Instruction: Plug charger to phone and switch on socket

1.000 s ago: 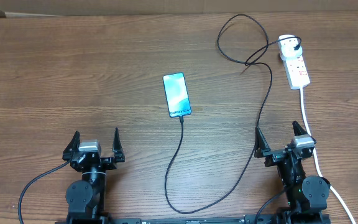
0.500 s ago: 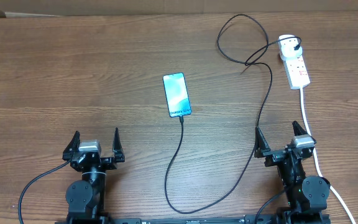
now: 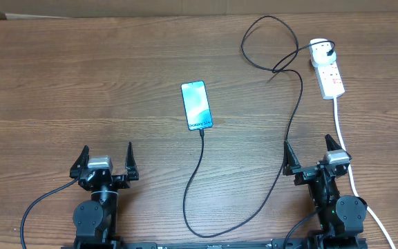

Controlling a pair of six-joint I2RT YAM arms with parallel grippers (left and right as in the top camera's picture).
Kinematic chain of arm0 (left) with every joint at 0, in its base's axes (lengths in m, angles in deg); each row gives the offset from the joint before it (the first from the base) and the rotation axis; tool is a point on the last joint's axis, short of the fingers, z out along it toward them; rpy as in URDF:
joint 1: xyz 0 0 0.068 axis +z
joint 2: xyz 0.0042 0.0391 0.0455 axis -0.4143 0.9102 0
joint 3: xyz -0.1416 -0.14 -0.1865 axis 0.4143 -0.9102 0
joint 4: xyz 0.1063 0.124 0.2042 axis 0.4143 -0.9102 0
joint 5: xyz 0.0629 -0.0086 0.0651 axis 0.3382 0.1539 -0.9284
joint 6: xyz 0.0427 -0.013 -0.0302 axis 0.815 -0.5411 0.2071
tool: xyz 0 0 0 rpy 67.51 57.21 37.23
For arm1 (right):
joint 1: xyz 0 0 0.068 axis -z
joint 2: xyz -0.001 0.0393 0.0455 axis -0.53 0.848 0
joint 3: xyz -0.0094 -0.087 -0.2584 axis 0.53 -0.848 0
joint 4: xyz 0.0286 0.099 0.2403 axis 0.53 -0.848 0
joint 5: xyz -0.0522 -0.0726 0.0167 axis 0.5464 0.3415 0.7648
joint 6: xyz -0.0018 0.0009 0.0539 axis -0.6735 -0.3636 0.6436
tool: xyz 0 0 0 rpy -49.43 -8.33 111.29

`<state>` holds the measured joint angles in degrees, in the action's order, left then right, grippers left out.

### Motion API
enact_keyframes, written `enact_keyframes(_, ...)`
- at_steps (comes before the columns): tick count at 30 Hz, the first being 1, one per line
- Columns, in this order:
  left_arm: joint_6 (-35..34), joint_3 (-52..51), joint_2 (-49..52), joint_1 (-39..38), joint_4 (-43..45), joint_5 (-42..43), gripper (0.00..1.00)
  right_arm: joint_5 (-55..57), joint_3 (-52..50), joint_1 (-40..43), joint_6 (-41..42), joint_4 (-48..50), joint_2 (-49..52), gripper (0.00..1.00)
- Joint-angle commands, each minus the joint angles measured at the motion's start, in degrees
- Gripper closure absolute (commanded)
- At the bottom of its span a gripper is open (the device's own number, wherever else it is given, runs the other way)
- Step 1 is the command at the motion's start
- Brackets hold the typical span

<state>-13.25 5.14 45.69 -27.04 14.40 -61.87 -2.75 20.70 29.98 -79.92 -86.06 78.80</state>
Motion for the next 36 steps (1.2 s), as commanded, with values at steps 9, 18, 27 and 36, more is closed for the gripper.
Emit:
enact_keyframes(9, 0.70, -0.20, -0.55, 0.35, 0.02, 0.72, 0.00, 0.35, -0.59, -0.39, 0.35, 0.26, -0.46, 0.00)
enact_keyframes(18, 0.68, -0.20, -0.55, 0.35, 0.02, 0.72, 0.01, 2.99, -0.59, -0.11, 1.81, -0.09, -0.46, 0.00)
enact_keyframes(27, 0.68, -0.20, -0.55, 0.35, 0.02, 0.72, 0.01, 2.95, -0.59, -0.11, 2.14, -0.13, -0.46, 0.00)
enact_keyframes(36, 0.70, -0.20, -0.55, 0.35, 0.02, 0.72, 0.01, 2.95, -0.59, -0.11, 2.10, -0.02, -0.46, 0.00)
